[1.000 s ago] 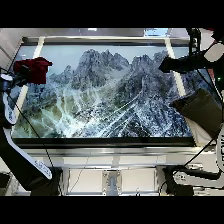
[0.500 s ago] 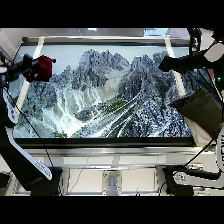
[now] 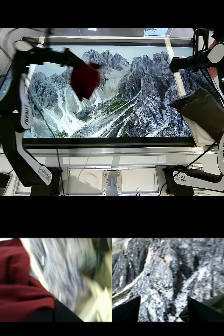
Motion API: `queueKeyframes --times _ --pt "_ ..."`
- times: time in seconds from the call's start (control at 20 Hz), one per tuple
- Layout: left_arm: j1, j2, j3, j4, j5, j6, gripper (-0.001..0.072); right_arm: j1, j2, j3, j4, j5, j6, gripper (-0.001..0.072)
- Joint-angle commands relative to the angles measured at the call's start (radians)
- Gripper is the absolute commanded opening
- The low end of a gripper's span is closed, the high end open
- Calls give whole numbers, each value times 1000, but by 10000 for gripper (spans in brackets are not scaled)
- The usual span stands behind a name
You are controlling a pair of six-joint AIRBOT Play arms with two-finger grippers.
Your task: Fold the shirts.
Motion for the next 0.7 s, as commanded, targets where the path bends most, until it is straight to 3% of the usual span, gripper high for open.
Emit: queueKeyframes --times 0.0,0.15,0.3,0.35,0.4,0.45,0.65 --pt "-231 15 -24 167 -144 -61 6 -1 55 1 -125 8 -5 650" --pt "-404 15 -82 404 -187 -61 7 -1 96 1 -168 21 -8 650" --pt "-504 15 -89 727 -204 -113 29 0 92 -11 -59 51 -14 651" --pt "-513 15 -79 770 -196 -121 193 0 90 -34 27 43 -40 650" --pt "-512 15 -56 784 -192 -121 515 0 81 -70 152 25 -94 651" --pt "-508 16 -22 814 -192 -122 720 2 66 -113 278 4 -151 650" --pt "-473 37 25 966 -62 -163 707 3 -62 -265 639 -13 -216 650"
